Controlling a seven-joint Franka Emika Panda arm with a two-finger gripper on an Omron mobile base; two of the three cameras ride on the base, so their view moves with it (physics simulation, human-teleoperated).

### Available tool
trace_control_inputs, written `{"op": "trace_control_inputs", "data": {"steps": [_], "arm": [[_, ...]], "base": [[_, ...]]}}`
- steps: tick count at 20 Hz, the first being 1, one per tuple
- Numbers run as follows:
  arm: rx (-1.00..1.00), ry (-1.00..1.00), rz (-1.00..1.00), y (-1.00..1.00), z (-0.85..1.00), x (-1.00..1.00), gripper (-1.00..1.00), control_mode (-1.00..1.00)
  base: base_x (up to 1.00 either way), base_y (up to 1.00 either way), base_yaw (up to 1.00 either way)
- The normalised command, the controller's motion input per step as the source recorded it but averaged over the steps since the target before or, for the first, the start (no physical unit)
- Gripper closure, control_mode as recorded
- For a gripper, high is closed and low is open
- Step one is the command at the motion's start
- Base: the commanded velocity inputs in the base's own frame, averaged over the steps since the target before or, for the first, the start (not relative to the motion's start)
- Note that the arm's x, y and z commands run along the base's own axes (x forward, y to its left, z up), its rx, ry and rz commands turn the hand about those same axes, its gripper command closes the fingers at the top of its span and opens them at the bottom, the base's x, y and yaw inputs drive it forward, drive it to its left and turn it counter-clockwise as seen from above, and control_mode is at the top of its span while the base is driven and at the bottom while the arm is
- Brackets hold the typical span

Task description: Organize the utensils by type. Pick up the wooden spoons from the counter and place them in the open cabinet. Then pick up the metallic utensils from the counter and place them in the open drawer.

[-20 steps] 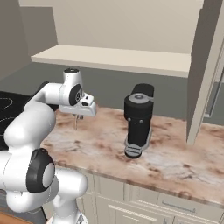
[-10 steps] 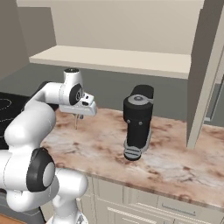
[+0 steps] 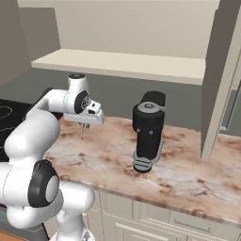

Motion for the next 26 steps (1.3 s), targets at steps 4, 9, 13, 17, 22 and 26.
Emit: {"op": "trace_control_inputs", "data": {"steps": [4, 9, 13, 17, 22, 26], "arm": [[0.0, 0.0, 0.0, 0.0, 0.0, 0.0, 1.0, 1.0], [-0.01, -0.01, 0.04, 0.0, 0.0, -0.06, 1.0, -1.0], [-0.01, -0.05, 0.06, -0.01, 0.14, -0.29, 1.0, -1.0], [-0.06, -0.08, 0.25, -0.02, 0.36, -0.35, 1.0, -1.0], [-0.14, -0.24, 0.46, -0.03, 0.53, -0.23, 1.0, -1.0], [-0.2, -0.32, 0.64, -0.06, 0.58, -0.1, 1.0, -1.0]], "base": [[0.0, 0.0, 0.0], [-0.01, 0.0, 0.01], [0.0, 0.0, 0.0], [0.0, 0.0, 0.0], [0.0, 0.0, 0.0], [0.0, 0.0, 0.0]]}}
